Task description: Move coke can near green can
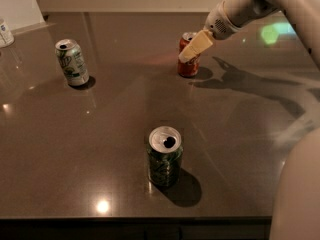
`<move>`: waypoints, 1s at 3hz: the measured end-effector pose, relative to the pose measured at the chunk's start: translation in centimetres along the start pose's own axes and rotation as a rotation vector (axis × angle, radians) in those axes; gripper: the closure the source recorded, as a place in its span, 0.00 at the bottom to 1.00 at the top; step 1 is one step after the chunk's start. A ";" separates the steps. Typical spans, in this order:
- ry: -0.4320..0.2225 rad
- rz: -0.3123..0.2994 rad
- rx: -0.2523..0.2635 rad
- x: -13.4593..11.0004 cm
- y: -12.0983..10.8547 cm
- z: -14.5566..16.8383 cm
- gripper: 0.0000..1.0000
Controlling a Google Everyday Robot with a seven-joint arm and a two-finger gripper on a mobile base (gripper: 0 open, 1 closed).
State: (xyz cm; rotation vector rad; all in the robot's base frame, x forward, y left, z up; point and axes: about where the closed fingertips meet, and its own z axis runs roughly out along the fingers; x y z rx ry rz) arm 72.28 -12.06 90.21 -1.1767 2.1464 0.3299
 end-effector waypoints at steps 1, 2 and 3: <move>0.012 0.007 -0.017 -0.2 0.7 0.0 0.40; 0.013 0.001 -0.029 -0.2 1.7 -0.6 0.63; 0.008 -0.032 -0.054 0.1 3.3 -2.8 0.86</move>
Offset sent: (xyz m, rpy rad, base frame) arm -0.0333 0.0066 0.0151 0.0005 0.0234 0.0275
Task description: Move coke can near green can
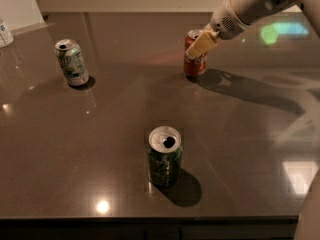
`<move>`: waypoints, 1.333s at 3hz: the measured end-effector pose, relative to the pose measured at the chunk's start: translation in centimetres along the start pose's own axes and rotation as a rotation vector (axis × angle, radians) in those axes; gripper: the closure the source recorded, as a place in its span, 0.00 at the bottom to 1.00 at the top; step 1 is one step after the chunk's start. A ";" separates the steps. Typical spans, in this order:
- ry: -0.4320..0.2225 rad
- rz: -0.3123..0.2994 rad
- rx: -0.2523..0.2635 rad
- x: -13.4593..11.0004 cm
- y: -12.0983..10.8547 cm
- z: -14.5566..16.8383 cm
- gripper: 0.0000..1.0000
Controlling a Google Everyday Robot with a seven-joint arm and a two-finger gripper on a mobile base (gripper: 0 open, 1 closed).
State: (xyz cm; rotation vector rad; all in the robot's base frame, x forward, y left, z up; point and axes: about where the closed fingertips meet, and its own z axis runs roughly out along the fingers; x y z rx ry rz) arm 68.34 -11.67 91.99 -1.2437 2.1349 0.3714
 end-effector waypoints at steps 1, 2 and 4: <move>-0.010 -0.050 -0.027 1.0 2.4 -2.8 1.00; -0.024 -0.105 -0.068 2.1 5.7 -5.2 1.00; -0.050 -0.232 -0.175 3.4 12.6 -7.2 1.00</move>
Offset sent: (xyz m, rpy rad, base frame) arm -0.1398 -0.0200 0.0335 0.0156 -0.0335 0.2253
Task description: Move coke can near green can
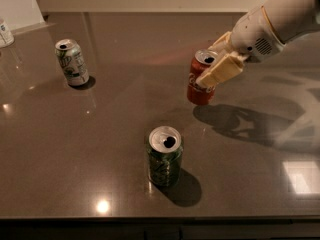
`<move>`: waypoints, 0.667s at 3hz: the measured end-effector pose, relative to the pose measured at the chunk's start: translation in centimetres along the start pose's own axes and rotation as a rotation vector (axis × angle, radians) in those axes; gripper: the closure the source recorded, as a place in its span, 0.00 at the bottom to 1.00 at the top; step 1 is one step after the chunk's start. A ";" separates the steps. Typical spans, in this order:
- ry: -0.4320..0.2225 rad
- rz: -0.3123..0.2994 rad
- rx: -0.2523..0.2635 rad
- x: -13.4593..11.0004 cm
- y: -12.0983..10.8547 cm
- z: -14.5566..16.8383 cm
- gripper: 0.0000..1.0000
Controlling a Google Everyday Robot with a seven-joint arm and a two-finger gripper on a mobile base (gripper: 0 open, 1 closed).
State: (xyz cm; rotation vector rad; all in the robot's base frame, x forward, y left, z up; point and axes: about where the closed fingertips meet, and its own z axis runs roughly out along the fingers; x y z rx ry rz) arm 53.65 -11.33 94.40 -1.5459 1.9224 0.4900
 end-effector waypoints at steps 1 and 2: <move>-0.003 -0.064 -0.054 0.0 3.1 -0.2 1.00; 0.005 -0.135 -0.093 0.5 6.0 -0.6 1.00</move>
Offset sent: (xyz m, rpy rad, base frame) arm -0.0953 0.0031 -0.0108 -0.0475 -0.0313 0.2550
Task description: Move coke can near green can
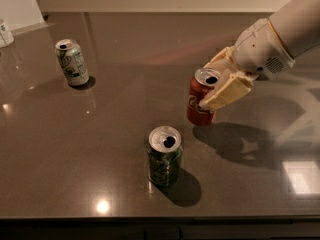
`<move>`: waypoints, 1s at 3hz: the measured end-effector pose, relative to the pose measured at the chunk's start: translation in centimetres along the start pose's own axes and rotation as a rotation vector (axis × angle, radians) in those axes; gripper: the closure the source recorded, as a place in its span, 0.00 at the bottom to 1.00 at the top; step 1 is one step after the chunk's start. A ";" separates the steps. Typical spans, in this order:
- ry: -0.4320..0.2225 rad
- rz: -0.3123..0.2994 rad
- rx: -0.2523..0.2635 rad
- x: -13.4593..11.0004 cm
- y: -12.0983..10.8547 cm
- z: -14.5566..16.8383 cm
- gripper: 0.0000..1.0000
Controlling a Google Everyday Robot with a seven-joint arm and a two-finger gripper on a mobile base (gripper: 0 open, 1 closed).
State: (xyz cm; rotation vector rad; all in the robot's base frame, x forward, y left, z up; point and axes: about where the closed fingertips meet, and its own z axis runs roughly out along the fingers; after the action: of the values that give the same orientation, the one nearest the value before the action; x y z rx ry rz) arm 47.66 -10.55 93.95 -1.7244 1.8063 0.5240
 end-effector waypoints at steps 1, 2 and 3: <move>-0.009 -0.072 -0.046 0.0 2.5 0.2 1.00; -0.021 -0.132 -0.092 0.1 4.4 1.0 1.00; -0.034 -0.171 -0.137 -0.1 5.8 1.7 0.94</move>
Offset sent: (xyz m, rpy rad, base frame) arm -0.0628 0.0127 -0.0246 0.0089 -0.0146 0.2469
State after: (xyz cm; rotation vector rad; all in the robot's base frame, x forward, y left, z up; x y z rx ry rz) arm 42.19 -8.91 92.06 -1.9289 1.6137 0.6127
